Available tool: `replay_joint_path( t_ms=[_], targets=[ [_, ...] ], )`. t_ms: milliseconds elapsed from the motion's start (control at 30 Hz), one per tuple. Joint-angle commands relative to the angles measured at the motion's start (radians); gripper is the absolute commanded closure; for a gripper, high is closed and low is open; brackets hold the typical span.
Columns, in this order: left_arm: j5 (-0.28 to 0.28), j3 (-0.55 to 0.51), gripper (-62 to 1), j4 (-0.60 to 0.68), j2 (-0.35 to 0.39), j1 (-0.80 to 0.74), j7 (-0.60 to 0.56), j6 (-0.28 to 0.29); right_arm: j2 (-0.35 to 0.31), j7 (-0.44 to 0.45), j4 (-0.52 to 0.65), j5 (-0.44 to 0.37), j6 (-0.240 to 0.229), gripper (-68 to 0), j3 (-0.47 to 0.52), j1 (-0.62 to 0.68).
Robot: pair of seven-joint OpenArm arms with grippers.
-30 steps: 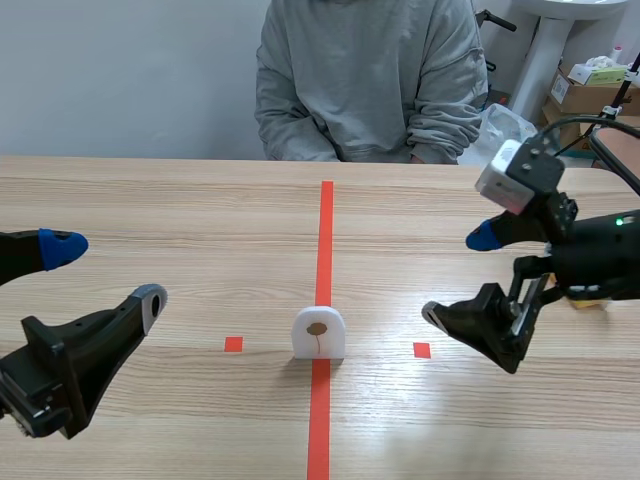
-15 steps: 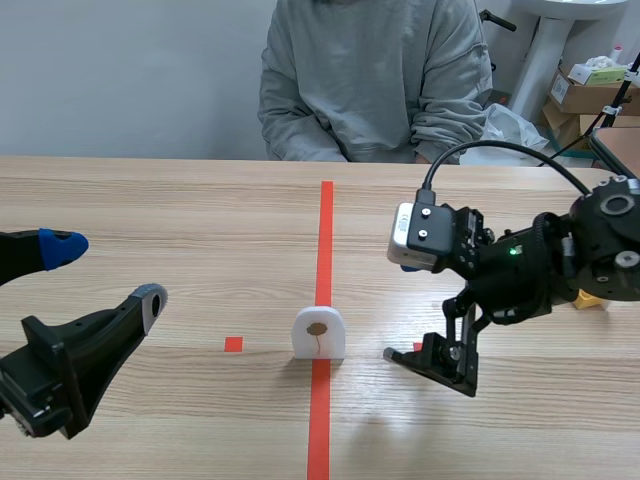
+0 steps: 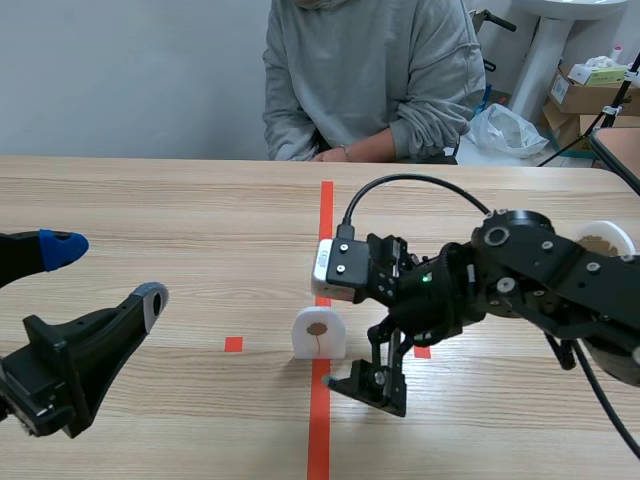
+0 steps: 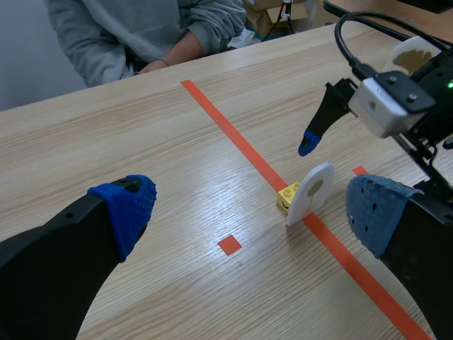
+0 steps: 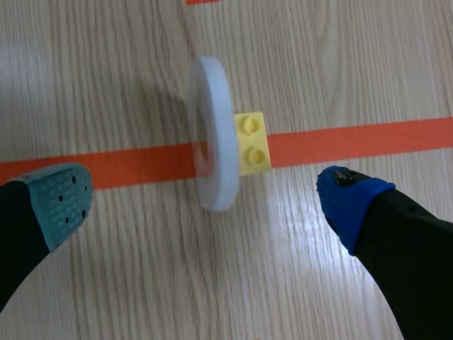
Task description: Do the leaf sorting experiment
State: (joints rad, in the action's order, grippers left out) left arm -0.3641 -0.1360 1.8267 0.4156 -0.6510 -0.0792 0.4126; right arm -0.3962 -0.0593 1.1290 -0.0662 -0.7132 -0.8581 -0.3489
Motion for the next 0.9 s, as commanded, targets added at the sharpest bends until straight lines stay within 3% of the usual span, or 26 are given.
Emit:
replay_joint_path(
  t_ms=[0,233,433,633,867],
  targets=[
    [-0.01,-0.001,-57.2,0.01,-0.005,-0.002,-0.013,0.002,0.002,0.018,0.002,-0.003,0.01,-67.9,-0.004,-0.02],
    [-0.01,-0.001,-57.2,0.01,-0.005,-0.002,-0.013,0.002,0.028,0.025,-0.008,0.037,0.022,-47.5,-0.04,-0.019],
    [-0.01,-0.001,-57.2,0.01,-0.005,-0.002,-0.013,0.002,0.027,0.025,-0.009,0.037,0.067,-34.6,-0.04,-0.019],
    [-0.01,-0.001,-57.2,0.01,-0.005,-0.002,-0.013,0.002,0.027,0.025,-0.009,0.037,0.068,-14.5,-0.04,-0.019],
    [-0.01,-0.001,-57.2,0.01,-0.005,-0.002,-0.013,0.002,0.028,0.03,-0.009,0.037,0.071,-1.0,-0.04,-0.019]
  ],
)
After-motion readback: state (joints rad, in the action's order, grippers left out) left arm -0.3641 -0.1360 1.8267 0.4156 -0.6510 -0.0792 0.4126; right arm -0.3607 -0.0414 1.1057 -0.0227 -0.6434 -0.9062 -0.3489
